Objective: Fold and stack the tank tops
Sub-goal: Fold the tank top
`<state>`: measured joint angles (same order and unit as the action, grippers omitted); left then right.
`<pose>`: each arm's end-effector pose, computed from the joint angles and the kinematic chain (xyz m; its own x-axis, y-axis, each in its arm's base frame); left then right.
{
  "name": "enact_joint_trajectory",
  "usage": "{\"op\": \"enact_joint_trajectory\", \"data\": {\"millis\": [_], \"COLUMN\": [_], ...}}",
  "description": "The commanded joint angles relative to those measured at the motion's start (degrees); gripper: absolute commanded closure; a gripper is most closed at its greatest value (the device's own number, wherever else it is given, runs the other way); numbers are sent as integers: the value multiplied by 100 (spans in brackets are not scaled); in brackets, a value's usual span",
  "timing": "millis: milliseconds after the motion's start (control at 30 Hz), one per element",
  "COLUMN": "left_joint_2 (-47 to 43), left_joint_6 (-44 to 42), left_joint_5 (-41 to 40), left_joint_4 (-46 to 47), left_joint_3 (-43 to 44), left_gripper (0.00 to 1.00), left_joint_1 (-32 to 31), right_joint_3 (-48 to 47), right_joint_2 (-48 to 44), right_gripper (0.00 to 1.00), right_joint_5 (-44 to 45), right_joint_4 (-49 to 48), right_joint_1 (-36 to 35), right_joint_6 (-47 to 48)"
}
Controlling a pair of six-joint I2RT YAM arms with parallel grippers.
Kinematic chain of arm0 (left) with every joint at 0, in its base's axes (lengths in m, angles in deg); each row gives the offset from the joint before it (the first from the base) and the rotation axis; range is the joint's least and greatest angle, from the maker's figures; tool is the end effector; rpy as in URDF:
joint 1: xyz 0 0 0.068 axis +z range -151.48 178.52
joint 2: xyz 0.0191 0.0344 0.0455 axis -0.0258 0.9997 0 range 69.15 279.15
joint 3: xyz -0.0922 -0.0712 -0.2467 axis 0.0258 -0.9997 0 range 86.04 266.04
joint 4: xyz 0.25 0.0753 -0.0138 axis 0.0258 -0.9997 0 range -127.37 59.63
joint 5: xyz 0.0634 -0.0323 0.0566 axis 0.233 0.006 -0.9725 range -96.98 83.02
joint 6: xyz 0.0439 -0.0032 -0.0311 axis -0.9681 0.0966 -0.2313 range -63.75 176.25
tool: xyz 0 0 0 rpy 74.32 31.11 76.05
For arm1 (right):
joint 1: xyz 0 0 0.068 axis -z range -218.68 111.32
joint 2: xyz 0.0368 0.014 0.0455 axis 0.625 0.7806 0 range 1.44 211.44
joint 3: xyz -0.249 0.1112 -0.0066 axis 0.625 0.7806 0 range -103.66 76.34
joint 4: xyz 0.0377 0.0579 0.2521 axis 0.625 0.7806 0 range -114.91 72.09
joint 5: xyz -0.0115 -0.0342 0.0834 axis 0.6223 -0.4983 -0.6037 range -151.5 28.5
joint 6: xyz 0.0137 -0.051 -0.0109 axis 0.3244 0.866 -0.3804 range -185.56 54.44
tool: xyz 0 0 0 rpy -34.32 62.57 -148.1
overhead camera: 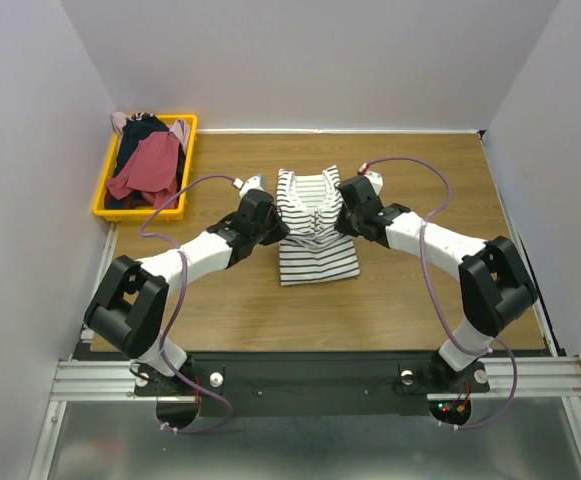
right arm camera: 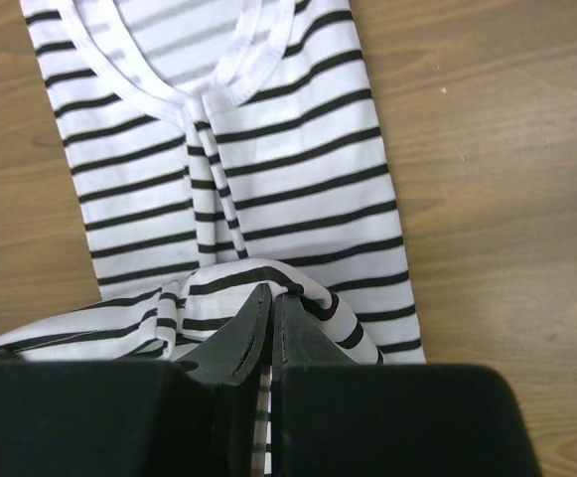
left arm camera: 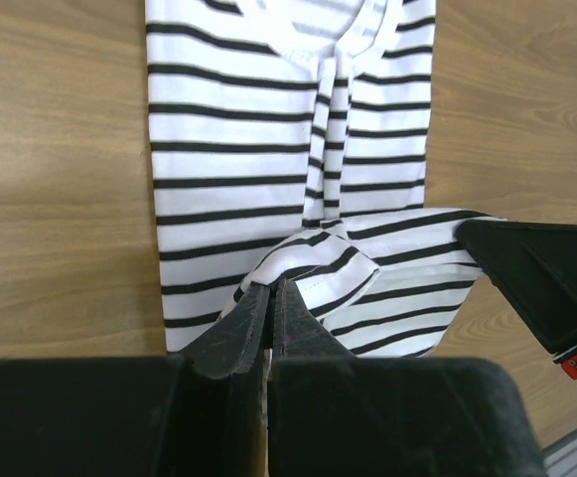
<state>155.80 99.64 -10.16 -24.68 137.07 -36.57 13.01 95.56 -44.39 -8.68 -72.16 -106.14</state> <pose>0.2741 -0.1902 0.2284 -0.6640 -0.3717 -0.6488 0.1080 0.8109 -0.5751 0.3008 0.1864 0.2238 -0.6976 0.2840 -0.6578 0.1236 0.9520 0.2799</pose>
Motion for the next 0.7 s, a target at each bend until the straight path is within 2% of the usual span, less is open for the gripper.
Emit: {"op": "enact_joint_trajectory", "data": {"millis": [0, 200, 300, 333, 467, 667], "left_joint_2": [202, 861, 1257, 1388, 1521, 1609], "left_joint_6": [-191, -341, -454, -481, -508, -683], "left_joint_5": [45, 256, 625, 660, 766, 871], "left_joint_4": [222, 660, 959, 1038, 1206, 1057], "left_joint_3": [443, 619, 777, 821, 953, 1339], "left_gripper": [100, 100, 100, 95, 87, 87], "left_joint_1": [195, 625, 767, 767, 820, 828], "right_joint_3": [-417, -768, -917, -988, -1085, -1164], "right_joint_2": [246, 834, 1107, 1160, 1275, 1258], "right_gripper": [100, 100, 98, 96, 92, 92], "right_joint_5": [-93, -225, -356, -392, -436, -462], "right_joint_4": [-287, -383, -480, -533, -586, -586], "right_joint_1": [148, 464, 578, 588, 614, 640], "right_joint_6": [103, 147, 199, 199, 173, 155]}}
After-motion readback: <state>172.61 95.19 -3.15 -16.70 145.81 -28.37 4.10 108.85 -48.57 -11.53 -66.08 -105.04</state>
